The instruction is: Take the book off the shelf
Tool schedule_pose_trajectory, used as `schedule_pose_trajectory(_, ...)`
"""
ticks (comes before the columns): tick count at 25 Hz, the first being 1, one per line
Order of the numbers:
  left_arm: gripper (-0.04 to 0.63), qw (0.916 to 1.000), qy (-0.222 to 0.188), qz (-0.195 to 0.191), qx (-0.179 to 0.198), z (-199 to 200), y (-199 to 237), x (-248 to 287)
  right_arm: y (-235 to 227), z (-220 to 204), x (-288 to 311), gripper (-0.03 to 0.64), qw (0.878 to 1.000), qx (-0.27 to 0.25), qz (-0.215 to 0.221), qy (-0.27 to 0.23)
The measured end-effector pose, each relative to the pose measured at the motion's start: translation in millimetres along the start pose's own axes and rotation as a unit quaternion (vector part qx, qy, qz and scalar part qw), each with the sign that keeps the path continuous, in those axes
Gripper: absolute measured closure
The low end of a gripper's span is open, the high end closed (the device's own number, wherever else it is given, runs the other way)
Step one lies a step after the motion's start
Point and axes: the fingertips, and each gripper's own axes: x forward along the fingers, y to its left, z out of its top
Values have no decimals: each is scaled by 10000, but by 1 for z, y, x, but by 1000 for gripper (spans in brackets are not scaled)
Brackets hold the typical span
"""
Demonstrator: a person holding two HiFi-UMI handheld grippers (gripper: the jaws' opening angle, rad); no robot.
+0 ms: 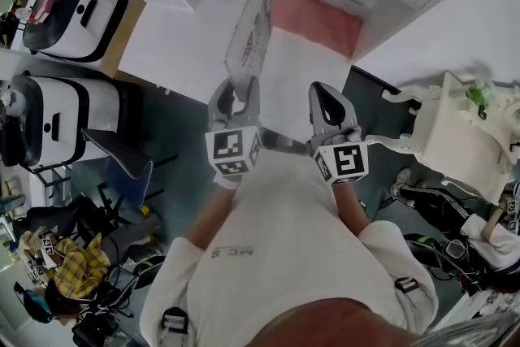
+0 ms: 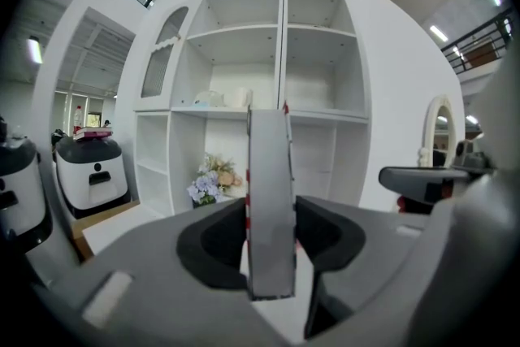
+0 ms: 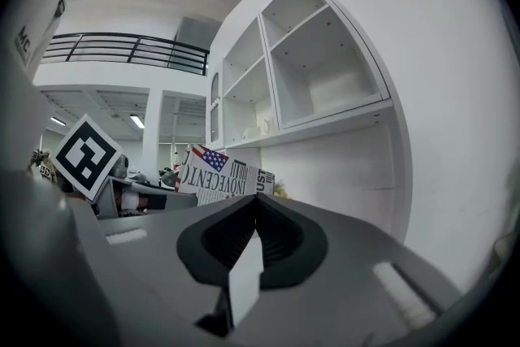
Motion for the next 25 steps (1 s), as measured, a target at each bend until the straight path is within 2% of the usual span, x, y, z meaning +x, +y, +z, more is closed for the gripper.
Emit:
schedule_pose_trajectory(15, 426, 9986, 470, -233, 50, -57, -16, 3, -17, -47, -10, 618, 9988, 111, 99, 468)
schedule_pose_trajectory(20, 426, 9979, 595, -239, -4, -70, -20, -4, -23, -57, -19, 618, 9982, 269, 28, 538)
schedule_pose_trajectory(25, 426, 9969, 700, -362, -38, -78, -23, -4, -18, -67, -17, 618, 9977, 178, -10, 654)
